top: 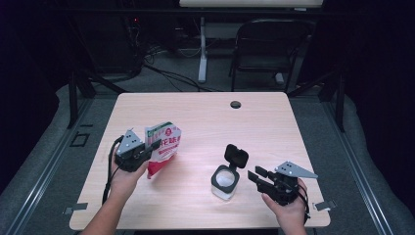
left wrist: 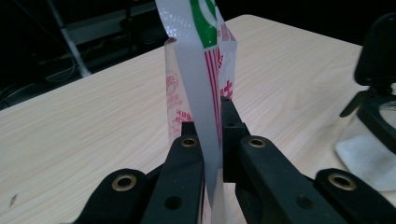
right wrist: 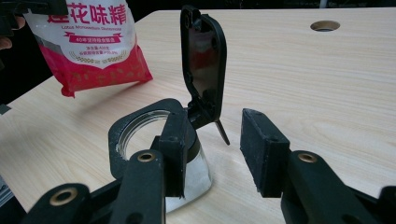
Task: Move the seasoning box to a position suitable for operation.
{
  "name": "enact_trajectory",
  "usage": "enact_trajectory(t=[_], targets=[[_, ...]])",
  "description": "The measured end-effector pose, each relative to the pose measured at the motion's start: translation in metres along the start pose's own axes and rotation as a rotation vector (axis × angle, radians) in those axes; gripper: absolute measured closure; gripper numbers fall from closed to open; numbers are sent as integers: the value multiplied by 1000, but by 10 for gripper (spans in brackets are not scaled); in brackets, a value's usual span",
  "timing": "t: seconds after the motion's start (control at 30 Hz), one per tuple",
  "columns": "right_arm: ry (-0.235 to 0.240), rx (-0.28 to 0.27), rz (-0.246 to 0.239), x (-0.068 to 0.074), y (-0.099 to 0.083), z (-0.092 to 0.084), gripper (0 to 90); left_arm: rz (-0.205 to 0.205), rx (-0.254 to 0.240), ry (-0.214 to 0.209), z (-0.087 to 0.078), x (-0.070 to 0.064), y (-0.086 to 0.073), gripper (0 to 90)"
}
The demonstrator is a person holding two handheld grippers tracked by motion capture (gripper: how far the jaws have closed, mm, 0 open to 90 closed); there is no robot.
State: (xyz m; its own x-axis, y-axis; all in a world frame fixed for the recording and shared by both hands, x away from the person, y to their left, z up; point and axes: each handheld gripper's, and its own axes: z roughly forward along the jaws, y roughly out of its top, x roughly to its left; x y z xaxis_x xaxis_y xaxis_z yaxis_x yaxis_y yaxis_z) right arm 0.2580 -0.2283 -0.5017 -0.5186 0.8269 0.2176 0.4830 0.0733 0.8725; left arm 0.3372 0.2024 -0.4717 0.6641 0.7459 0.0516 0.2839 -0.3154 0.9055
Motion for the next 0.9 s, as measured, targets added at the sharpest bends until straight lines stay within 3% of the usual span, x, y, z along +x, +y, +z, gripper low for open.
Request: enact_trajectory(t=[0.57,0.67,0.7,0.9], targets=[[19,-24,-29,8,2,-2,613,90,-34,-208,6,-58,16,900],[20,-41,-36,9,2,-3,618,104,-32,-228,7,-62,15,900],[41,-94,-60,13,3,-6,613,103,-22,-239,9,-63,13,900],[68,-105,-124,26,8,-5,606,79,-23,-250,7,-59,6,900]])
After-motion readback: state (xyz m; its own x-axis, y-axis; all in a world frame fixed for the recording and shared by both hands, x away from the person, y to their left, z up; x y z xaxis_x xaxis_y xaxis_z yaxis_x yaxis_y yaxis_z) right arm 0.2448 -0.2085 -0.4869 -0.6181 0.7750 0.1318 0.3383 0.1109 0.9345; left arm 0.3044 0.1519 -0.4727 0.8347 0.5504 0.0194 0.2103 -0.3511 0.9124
